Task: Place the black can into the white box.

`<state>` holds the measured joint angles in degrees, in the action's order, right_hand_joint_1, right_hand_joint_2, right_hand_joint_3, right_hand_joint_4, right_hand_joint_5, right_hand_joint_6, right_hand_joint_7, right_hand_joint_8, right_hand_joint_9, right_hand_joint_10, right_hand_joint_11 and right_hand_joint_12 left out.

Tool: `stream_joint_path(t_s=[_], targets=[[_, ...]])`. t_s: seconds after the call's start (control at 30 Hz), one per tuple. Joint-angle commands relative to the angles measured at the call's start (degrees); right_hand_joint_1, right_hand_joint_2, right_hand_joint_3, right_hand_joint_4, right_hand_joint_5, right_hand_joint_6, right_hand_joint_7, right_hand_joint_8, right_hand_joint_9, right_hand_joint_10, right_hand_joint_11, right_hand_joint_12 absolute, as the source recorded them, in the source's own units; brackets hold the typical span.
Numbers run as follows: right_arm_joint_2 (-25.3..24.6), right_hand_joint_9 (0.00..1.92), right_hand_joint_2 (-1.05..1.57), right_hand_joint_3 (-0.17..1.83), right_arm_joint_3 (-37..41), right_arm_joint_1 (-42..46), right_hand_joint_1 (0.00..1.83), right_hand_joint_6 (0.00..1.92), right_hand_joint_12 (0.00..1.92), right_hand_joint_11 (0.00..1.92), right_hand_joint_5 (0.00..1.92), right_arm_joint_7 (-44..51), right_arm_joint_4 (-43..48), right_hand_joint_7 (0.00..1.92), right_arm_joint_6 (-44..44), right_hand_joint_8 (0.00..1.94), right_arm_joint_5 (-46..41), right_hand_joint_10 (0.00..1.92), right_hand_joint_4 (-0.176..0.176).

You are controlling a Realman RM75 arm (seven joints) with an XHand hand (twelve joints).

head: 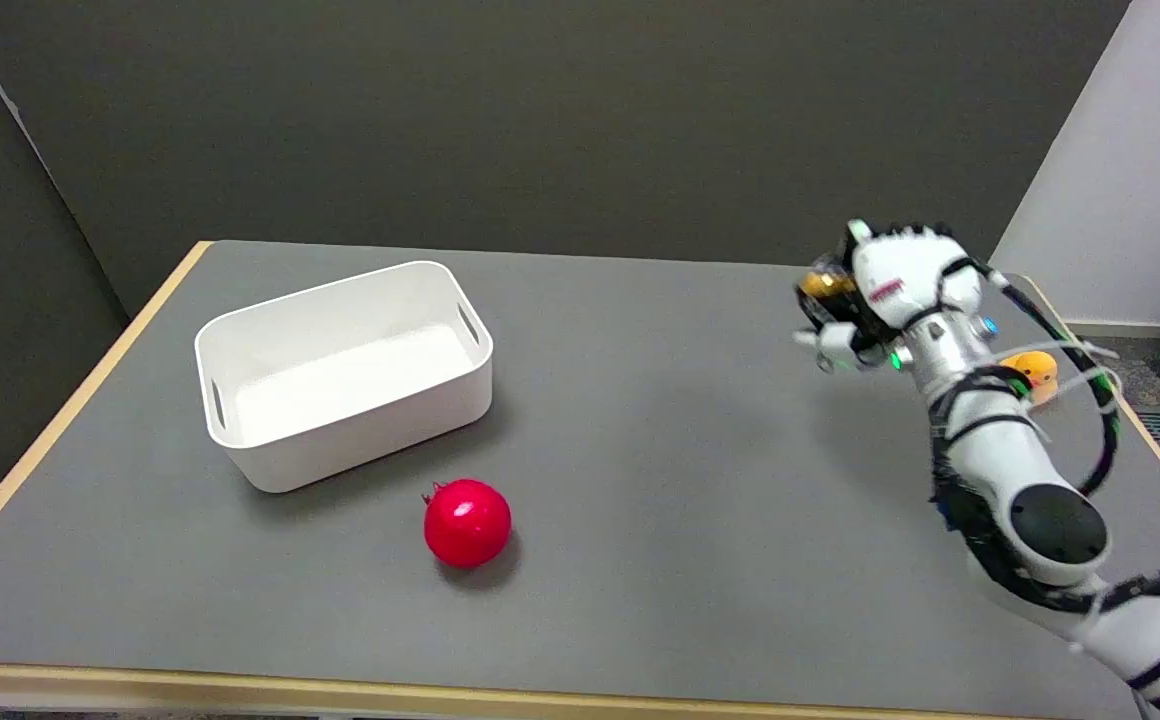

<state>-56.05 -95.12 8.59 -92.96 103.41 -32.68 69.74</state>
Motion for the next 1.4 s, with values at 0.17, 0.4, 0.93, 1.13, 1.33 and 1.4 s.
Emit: stream_joint_path(t_s=[0.17, 0.4, 0.93, 1.13, 1.33, 1.4], targets=[[-9.36, 0.58, 1.19, 0.36, -29.65, -33.88, 0.94, 1.66, 1.53, 0.4, 0.57, -34.93, -14.71, 0.73, 0.63, 0.97, 25.1, 1.12, -0.09], [-16.24, 0.58, 1.19, 0.36, -36.11, -40.82, 0.93, 1.66, 1.52, 0.41, 0.57, -34.93, -21.14, 0.73, 6.38, 0.98, 22.26, 1.12, -0.086], [-29.72, 0.59, 1.19, 0.36, -45.08, -48.55, 0.92, 1.65, 1.52, 0.42, 0.58, -38.53, -36.76, 0.74, 13.73, 0.99, 17.08, 1.12, -0.061], [-32.46, 0.58, 1.19, 0.36, -47.47, -51.17, 0.91, 1.65, 1.5, 0.41, 0.58, -38.53, -42.97, 0.74, 16.76, 1.0, 12.15, 1.1, -0.041], [-33.93, 0.57, 1.19, 0.36, -47.58, -52.71, 0.89, 1.66, 1.47, 0.4, 0.57, -38.53, -49.41, 0.73, 18.09, 0.99, 11.07, 1.07, -0.007], [-34.04, 0.56, 1.19, 0.35, -47.39, -53.09, 0.88, 1.66, 1.47, 0.39, 0.57, -38.53, -52.16, 0.73, 18.09, 0.99, 9.81, 1.06, 0.004]])
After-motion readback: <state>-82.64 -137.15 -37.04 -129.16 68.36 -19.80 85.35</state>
